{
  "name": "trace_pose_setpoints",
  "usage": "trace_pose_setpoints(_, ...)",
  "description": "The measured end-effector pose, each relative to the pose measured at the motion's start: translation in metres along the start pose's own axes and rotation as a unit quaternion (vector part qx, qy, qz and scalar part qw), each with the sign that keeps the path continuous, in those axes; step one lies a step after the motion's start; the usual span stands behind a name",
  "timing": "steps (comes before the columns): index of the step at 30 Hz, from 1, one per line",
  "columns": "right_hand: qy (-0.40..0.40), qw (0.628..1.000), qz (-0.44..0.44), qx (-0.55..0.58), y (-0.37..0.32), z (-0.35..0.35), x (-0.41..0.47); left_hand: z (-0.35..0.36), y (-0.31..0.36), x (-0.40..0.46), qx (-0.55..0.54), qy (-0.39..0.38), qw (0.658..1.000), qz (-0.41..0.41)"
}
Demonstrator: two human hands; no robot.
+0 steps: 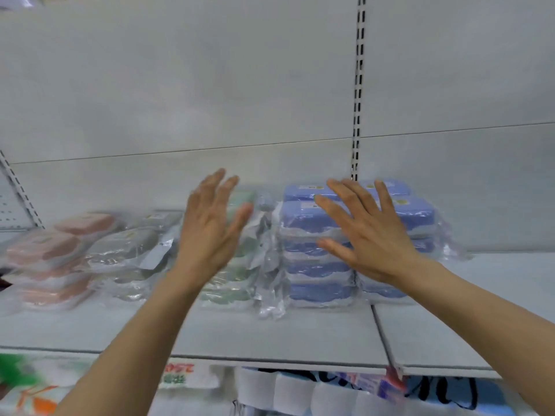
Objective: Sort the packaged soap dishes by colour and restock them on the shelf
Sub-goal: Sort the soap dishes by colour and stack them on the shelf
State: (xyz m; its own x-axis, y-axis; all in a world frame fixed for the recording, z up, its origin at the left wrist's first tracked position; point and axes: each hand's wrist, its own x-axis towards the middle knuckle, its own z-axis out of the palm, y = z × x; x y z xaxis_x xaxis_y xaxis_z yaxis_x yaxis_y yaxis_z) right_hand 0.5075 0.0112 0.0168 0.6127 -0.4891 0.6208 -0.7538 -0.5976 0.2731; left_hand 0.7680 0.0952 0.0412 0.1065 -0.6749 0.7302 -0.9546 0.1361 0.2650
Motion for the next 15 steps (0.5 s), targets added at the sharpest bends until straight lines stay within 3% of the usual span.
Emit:
trace_pose_setpoints(4, -0.038, 0.995, 0.078, 0.051, -0.035, -0.005, 0.045, -0.027, -0.057, 0.038, -0.163, -0.056, 0.97, -0.171)
trace_pose_setpoints(9, -0.178, 0.963, 0.179, 0.094, -0.046, -0.005, 0.091, -0.012, -0.105, 0.073, -0.303, -0.213, 0.862, -0.345)
trace_pose_setpoints(13, -0.25, 0.935, 0.221, 0.121, -0.041, 0.007, 0.092, 0.015, -0.133, 0.08, -0.435, -0.311, 0.726, -0.432)
trace_pose_setpoints(15, -0.258, 0.928, 0.23, 0.14, -0.039, 0.011, 0.09, 0.019, -0.137, 0.076, -0.423, -0.366, 0.709, -0.43)
